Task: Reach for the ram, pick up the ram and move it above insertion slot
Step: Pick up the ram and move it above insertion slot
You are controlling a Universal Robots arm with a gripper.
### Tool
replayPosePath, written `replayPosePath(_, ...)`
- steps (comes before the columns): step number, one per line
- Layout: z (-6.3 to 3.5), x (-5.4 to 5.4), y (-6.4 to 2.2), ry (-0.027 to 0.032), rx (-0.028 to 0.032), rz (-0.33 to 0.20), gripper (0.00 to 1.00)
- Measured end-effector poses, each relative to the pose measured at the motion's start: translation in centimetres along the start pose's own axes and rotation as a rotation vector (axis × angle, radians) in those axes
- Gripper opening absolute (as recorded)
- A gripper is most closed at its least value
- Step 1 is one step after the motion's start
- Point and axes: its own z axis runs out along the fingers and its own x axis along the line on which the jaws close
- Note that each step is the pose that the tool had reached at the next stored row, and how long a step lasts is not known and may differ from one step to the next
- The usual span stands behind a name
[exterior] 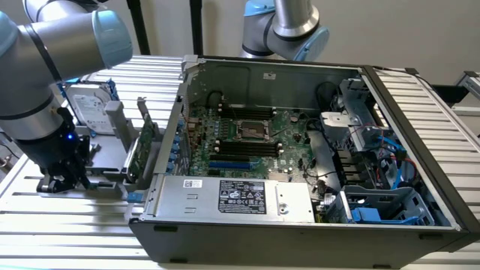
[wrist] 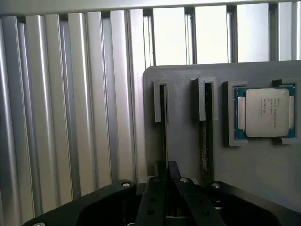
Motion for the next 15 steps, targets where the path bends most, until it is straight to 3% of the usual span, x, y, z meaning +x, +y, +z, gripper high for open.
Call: replayPosePath(15, -1.28, 0.0, 0.04, 0.0002, 0.0000, -0.005, 0.14)
